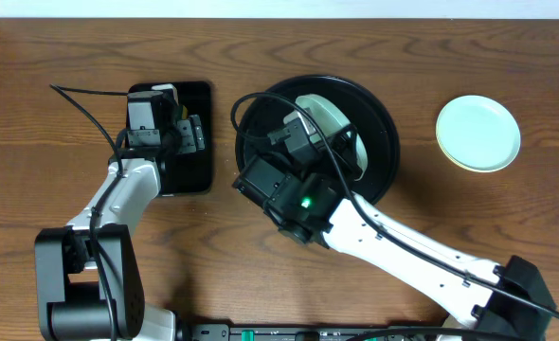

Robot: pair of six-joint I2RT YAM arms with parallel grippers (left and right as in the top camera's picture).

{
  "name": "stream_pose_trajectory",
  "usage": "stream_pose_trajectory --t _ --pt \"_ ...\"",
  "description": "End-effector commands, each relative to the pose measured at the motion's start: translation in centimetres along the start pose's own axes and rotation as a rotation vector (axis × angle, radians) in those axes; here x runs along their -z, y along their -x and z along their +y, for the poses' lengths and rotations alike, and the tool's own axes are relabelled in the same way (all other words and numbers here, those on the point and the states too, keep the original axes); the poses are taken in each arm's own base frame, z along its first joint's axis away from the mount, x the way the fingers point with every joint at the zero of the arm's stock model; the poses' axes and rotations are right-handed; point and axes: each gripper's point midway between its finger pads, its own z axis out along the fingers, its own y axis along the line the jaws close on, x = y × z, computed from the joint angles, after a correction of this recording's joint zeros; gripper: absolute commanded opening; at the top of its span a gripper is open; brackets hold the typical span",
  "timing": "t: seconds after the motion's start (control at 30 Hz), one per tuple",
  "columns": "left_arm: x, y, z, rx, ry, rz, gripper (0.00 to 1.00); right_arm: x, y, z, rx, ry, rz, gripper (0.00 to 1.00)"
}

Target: Clean dirty plates on tray and stack at the side

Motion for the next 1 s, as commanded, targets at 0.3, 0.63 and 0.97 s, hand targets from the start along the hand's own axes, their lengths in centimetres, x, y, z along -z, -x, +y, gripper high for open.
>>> stream_pose_trajectory --t 0.3,0.63,0.97 --pt "0.0 0.3 0.4 0.004 0.015 -0.006 0.84 -16.5 -12.4 -2.8 -0.727 0.567 0.610 0.01" --pt "0.0 0.3 0.4 0.004 0.015 -0.006 0.84 -25.1 -27.6 -11.7 -1.276 0.493 0.785 0.05" --pt "0.0 0.3 0.4 0.004 0.015 -0.006 0.84 -24.8 -27.1 -9.5 -1.216 0.630 0.783 0.76"
